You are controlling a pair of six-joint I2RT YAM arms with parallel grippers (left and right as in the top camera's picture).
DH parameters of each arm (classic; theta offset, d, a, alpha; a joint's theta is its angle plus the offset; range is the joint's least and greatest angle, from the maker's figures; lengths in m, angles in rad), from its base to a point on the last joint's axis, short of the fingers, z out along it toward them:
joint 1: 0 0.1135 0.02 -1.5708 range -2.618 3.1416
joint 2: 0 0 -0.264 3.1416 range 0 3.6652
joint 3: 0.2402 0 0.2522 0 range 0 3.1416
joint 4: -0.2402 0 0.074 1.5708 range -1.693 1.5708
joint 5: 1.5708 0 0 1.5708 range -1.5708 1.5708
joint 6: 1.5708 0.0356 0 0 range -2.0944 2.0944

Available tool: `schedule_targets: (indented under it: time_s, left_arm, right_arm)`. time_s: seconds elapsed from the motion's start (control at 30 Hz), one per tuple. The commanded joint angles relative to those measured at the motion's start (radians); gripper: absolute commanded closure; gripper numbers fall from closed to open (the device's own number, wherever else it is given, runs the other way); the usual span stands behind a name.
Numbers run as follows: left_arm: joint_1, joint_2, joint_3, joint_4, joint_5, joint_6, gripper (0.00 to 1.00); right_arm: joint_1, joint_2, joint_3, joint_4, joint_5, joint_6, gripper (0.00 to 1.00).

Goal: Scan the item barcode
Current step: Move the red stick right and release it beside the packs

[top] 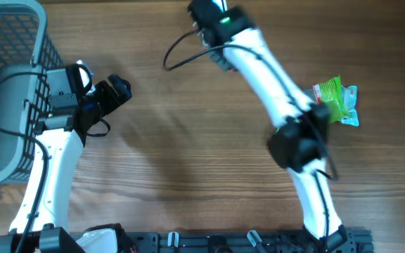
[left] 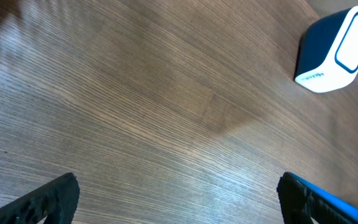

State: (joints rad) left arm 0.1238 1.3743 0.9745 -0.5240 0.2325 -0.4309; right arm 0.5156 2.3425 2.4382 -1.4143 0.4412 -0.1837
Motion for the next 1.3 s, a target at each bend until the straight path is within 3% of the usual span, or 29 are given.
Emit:
schedule_targets:
  time_s: [0.0,0.07,0.2,0.33,0.5,0.53,0.57,0.6,0.77,0.8,1.0,1.27]
  left_arm:
    - [0.003,0.003,0.000,0.003,0.001,0.008,0.00]
    - [0.003,0.003,0.000,0.003,0.001,0.008,0.00]
    - [0.003,0.003,0.000,0.003,0.001,0.008,0.00]
    - [0.003,0.003,0.000,0.003,0.001,0.008,0.00]
    - [0.003,0.003,0.000,0.003,0.001,0.008,0.00]
    - [0.003,0.003,0.000,0.003,0.001,0.008,0.00]
    - [0.003,0.003,0.000,0.003,0.001,0.008,0.00]
    - [0.003,0.003,0.000,0.003,0.001,0.008,0.00]
    - [0.003,0.003,0.000,0.003,0.001,0.008,0.00]
    - [0.003,0.003,0.000,0.003,0.001,0.008,0.00]
    - [0.003,0.003,0.000,0.003,0.001,0.008,0.00]
    - [0.003,0.003,0.000,0.003,0.001,0.008,0.00]
  right_arm:
    - [-0.118,-0.127,0.008,-0.179,-0.354,0.248,0.96]
    - [-0.185,-0.130,0.000,-0.195,-0.488,0.252,0.96]
    - [-0.277,-0.126,-0.106,-0.194,-0.526,0.295,0.96]
    - [-0.294,-0.126,-0.352,-0.171,-0.526,0.289,0.96]
    - [-0.287,-0.126,-0.646,0.011,-0.521,0.325,0.94]
    - [-0.288,-0.126,-0.671,0.036,-0.521,0.325,0.89]
    - [-0.289,-0.126,-0.679,0.048,-0.521,0.323,0.73]
    - [-0.289,-0.126,-0.679,0.053,-0.521,0.315,0.51]
    - [-0.293,-0.151,-0.562,0.013,-0.514,0.314,0.34]
    - [-0.294,-0.164,-0.528,0.000,-0.513,0.314,0.00]
    - [-0.295,-0.172,-0.500,0.066,-0.514,0.315,0.00]
    - [-0.295,-0.172,-0.500,0.528,-0.514,0.315,0.00]
